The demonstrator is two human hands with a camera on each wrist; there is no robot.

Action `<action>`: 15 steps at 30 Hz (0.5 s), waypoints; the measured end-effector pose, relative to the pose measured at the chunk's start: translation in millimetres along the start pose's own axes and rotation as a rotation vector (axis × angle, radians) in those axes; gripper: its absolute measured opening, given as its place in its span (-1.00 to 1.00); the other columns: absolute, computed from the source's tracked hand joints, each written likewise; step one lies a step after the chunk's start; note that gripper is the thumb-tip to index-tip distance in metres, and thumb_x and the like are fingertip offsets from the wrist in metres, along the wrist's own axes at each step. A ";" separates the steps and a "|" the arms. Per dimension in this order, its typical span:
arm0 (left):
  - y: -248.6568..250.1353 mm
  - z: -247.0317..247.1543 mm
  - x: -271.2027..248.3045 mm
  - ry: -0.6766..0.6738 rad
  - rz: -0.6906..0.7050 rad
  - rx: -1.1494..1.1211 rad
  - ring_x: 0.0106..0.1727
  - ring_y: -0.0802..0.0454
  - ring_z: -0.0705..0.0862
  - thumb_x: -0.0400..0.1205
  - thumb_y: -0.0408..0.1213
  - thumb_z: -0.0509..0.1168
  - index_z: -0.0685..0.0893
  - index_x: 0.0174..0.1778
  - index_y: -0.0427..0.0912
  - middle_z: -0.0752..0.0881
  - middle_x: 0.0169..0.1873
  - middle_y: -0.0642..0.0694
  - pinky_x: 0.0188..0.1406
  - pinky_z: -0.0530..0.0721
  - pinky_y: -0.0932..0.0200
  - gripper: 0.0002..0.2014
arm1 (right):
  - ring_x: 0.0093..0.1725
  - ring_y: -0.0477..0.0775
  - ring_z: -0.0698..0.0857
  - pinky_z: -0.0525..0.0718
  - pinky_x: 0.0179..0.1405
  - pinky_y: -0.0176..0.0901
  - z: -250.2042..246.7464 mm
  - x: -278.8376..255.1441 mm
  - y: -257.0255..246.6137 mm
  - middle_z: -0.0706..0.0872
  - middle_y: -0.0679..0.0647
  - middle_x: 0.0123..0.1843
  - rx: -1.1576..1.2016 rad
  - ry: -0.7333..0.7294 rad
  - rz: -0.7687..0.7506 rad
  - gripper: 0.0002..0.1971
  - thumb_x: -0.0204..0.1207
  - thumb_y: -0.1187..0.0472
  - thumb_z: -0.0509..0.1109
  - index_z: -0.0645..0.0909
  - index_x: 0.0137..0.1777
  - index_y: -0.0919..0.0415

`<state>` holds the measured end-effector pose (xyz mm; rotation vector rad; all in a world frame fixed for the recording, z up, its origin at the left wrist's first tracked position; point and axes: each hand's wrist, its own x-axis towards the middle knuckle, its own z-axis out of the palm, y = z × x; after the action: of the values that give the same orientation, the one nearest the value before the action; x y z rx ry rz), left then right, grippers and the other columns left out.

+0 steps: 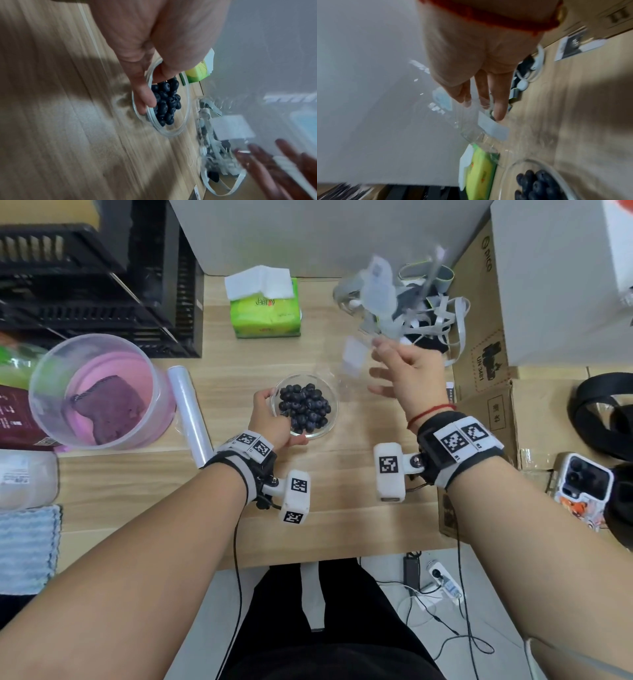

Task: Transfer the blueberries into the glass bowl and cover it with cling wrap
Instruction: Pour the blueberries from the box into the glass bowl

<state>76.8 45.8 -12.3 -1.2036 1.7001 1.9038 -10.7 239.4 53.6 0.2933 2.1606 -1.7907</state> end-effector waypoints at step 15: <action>3.4 -10.7 3.1 0.286 0.022 0.670 0.28 -0.22 0.57 0.60 -0.12 0.35 0.37 0.52 0.03 0.47 0.42 -0.23 0.15 0.59 -0.01 -0.44 | -0.47 0.13 0.65 0.87 -0.21 0.16 -40.9 2.2 55.4 0.68 0.27 -0.02 0.086 0.023 0.291 -0.68 0.60 0.48 0.21 0.64 0.21 0.17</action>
<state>76.6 34.2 -11.7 -1.1988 2.2434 1.0369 2.4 290.1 8.8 0.6173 1.9406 -1.7210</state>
